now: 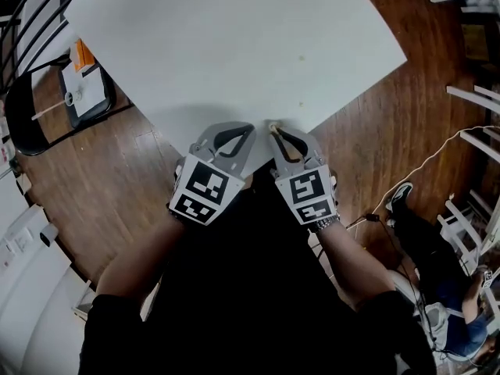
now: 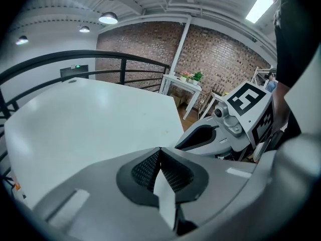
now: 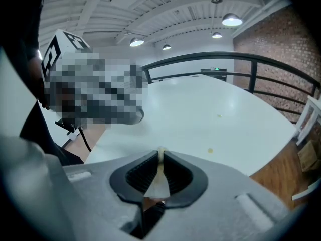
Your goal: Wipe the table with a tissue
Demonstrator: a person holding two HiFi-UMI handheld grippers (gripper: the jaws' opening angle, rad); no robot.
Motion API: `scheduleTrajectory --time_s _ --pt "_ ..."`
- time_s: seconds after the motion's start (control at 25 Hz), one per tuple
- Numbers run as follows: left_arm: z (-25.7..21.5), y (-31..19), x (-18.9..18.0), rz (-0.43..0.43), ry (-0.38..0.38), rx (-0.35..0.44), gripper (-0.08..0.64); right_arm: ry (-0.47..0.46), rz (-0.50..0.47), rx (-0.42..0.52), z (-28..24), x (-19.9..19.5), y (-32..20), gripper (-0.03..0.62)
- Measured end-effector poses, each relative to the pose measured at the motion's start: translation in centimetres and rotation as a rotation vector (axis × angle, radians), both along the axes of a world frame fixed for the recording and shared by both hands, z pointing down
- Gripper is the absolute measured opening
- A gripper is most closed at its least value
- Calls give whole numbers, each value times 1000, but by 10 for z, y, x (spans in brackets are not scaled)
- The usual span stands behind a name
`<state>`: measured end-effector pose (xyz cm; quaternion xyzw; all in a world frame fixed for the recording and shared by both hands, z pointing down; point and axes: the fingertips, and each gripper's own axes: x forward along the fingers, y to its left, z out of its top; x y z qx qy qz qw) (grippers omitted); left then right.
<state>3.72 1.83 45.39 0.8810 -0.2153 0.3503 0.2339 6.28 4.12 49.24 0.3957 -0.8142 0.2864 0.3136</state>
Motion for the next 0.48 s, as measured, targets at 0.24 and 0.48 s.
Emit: scheduleTrajectory --time_s 0.24,0.48 --pt "4 -7 2 -30 -15 -10 15 -2 -41 -29 9 -1 -1 26" --pt "5 -11 5 -51 -23 -11 15 1 -57 -31 10 1 -4 26"
